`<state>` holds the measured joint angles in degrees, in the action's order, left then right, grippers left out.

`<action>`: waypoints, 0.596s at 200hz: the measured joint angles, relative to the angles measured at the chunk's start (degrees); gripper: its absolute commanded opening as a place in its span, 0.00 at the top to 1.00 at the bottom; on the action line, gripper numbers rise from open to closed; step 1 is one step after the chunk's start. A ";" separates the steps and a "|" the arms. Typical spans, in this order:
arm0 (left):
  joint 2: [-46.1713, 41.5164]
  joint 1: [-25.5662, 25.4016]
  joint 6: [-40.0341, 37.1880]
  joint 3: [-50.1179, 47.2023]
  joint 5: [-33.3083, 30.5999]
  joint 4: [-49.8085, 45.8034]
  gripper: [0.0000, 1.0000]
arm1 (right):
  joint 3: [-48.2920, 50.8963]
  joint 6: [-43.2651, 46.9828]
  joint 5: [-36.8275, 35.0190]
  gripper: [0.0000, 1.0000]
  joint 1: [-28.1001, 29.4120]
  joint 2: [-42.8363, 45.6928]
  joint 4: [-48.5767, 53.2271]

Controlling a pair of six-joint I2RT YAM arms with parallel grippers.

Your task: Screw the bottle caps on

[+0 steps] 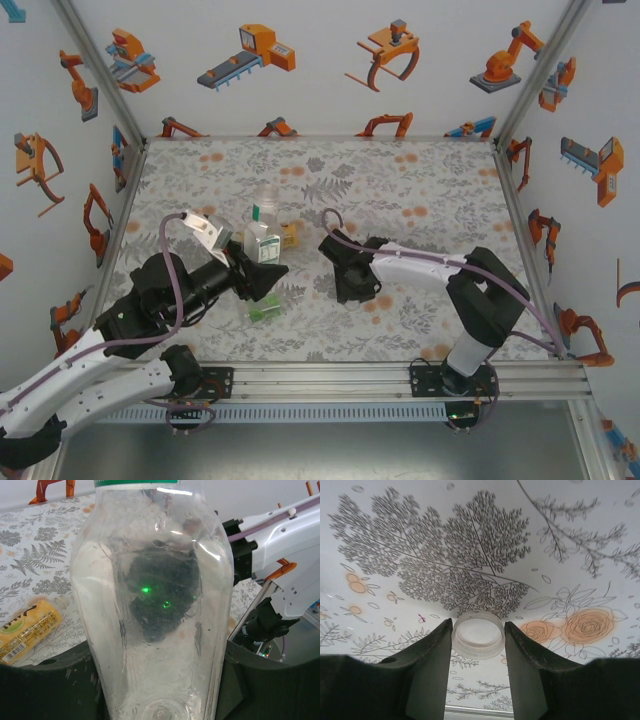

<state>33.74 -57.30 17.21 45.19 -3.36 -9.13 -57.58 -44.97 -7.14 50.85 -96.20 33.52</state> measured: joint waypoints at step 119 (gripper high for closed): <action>0.00 0.00 0.66 -0.74 -0.07 1.01 1.00 | 0.96 -2.60 -1.68 0.46 0.90 0.02 -1.07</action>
<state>33.74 -57.30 17.87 44.45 -3.42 -8.12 -56.62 -47.57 -8.82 51.75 -96.18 32.45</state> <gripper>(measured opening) 0.555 0.531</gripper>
